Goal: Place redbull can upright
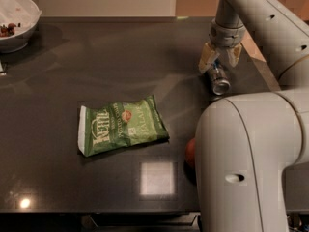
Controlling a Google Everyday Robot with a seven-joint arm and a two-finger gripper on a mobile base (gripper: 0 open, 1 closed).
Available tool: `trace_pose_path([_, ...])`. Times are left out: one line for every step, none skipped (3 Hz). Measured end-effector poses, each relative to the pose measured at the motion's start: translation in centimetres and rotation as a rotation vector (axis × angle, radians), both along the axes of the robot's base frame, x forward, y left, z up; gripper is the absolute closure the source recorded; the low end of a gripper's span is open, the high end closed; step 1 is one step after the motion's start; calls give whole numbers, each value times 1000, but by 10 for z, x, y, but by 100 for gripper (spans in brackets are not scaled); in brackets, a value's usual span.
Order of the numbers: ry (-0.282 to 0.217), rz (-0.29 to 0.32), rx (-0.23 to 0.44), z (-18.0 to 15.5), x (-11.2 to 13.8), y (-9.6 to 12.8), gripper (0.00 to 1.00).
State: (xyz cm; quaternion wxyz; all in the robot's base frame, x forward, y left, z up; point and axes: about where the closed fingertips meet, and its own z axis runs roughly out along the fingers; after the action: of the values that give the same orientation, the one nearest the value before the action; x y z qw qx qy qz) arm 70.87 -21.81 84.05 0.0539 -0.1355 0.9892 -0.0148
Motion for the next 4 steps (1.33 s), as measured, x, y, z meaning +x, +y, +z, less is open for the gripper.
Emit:
trace_pose_path([7, 2, 2, -3, 1, 3, 54])
trace_pose_path([-15, 34, 26, 5, -2, 8, 77])
trace_pose_path([-64, 135, 77, 24, -10, 22, 99])
trace_pose_path([-141, 278, 137, 48, -20, 40, 100])
